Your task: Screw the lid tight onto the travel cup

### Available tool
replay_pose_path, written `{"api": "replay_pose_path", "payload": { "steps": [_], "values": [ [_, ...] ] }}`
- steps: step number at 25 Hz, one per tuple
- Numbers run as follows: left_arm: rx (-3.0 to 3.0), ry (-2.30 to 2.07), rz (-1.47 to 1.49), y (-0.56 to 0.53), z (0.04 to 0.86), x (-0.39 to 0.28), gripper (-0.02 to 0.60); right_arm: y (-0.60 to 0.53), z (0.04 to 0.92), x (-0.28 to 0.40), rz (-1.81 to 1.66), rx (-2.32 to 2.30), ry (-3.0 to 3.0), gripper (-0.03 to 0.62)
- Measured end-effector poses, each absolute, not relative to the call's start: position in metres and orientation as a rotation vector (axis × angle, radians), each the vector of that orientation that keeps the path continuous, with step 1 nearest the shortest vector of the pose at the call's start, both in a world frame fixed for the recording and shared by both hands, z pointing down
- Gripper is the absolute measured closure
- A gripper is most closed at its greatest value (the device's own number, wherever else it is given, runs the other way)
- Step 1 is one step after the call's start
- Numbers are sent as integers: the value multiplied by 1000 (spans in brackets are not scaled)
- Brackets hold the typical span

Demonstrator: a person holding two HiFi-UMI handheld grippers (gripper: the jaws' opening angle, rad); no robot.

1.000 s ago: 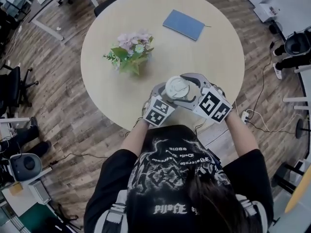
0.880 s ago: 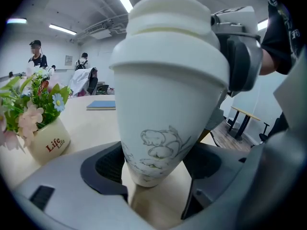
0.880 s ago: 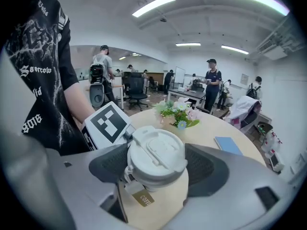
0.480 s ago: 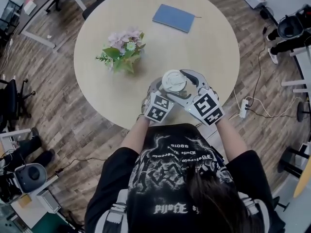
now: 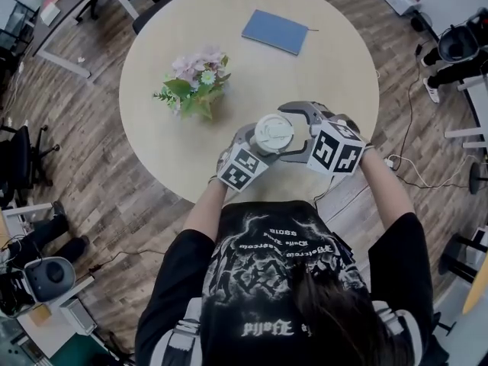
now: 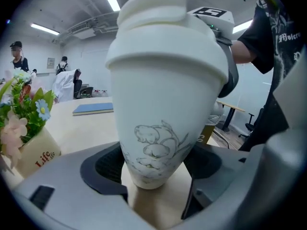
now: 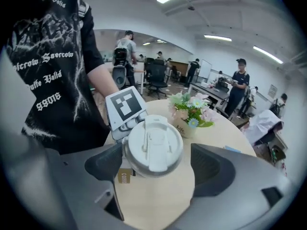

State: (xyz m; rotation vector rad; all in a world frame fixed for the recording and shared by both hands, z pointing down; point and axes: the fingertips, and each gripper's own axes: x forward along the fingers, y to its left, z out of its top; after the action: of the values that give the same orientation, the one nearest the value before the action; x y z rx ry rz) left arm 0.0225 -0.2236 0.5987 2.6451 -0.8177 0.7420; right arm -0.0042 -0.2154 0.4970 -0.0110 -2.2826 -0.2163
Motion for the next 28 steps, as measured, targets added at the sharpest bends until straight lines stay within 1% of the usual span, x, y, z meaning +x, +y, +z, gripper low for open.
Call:
{"api": "replay_pose_path", "payload": {
  "steps": [4, 7, 16, 22, 28],
  "values": [
    [2679, -718, 792, -222, 597, 24, 193, -207, 499, -22, -316, -235, -2270, 149],
    [2684, -685, 791, -223, 596, 24, 193, -206, 501, -31, -301, -275, -2285, 150],
    [2692, -749, 682, -226, 596, 24, 192, -213, 496, -39, -224, 33, -2459, 151],
    [2667, -809, 650, -230, 598, 24, 189, -224, 495, -43, -65, 348, -2555, 151],
    [2706, -780, 646, -229, 599, 24, 186, -222, 497, -43, -78, 349, -2563, 146]
  ]
}}
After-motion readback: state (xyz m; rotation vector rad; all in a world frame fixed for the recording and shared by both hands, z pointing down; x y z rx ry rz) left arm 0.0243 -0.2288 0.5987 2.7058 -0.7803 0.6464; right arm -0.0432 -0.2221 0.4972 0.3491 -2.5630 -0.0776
